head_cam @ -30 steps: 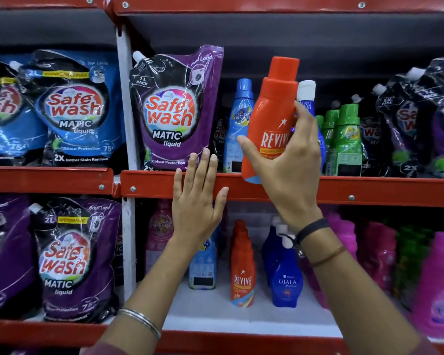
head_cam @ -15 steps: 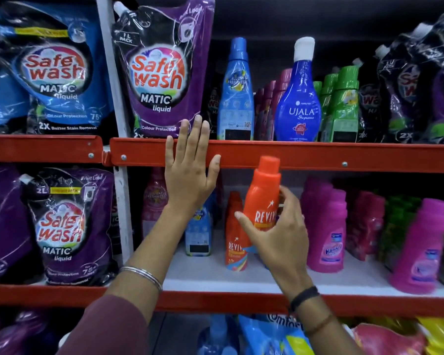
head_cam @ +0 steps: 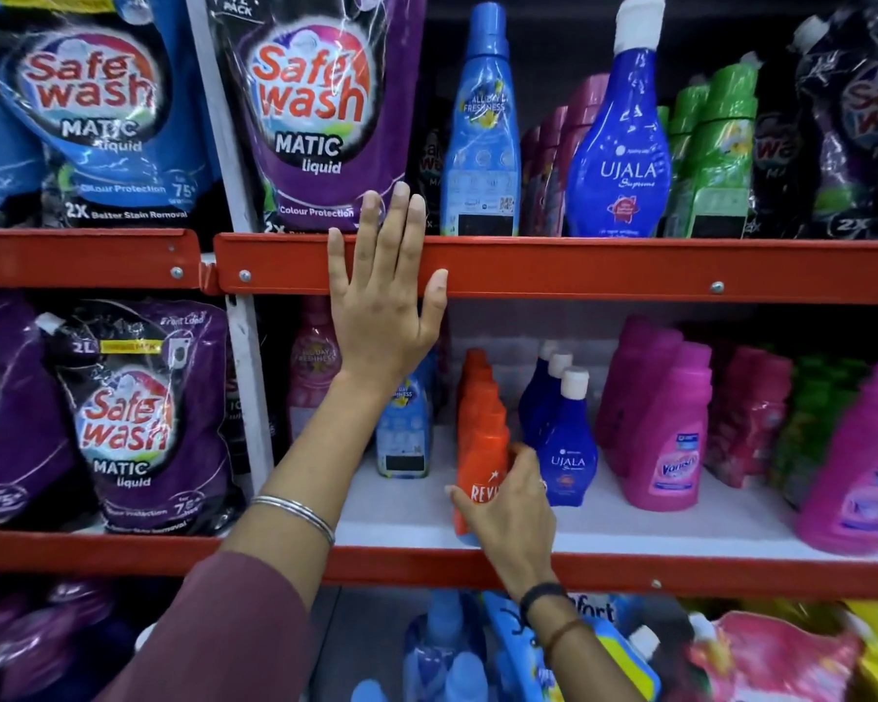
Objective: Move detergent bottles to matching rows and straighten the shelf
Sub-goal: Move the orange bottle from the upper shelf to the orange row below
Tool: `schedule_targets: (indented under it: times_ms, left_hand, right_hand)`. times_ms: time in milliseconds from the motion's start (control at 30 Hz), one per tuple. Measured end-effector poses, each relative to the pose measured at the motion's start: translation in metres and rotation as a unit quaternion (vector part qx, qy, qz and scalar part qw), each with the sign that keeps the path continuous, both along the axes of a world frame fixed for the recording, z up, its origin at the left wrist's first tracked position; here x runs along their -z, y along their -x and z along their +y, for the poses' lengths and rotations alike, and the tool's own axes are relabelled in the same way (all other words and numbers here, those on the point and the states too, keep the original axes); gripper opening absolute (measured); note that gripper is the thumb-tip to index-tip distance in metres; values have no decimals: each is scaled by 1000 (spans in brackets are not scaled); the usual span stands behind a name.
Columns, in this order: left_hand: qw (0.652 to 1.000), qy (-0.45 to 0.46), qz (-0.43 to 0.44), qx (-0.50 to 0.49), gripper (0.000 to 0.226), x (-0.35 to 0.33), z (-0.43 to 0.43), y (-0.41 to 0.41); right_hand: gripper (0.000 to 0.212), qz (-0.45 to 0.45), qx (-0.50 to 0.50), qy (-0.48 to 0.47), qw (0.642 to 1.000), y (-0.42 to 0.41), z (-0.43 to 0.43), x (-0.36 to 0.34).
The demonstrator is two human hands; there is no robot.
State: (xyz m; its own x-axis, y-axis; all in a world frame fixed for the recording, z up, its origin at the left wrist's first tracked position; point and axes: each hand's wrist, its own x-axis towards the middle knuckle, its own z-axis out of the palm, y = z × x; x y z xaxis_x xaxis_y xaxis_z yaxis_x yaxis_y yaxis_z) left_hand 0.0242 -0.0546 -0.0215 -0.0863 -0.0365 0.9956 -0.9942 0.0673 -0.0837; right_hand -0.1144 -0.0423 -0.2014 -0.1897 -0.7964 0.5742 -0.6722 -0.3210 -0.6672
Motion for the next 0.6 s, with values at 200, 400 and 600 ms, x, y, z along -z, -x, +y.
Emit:
schedule_targets:
  times_ms: [200,400,600]
  left_hand:
    - [1000,1,-2,2,57,-1,0,-1]
    - [1000,-10,-1,4,57,0,1,-1]
    - [1000,-22,1,4,58,0,3,-1]
  right_hand:
    - [79,29,16,15,999,-7,-1,5]
    - [84,43,20,13,999,-8,0,6]
    - [95,40,27,50,998,9,23,-14]
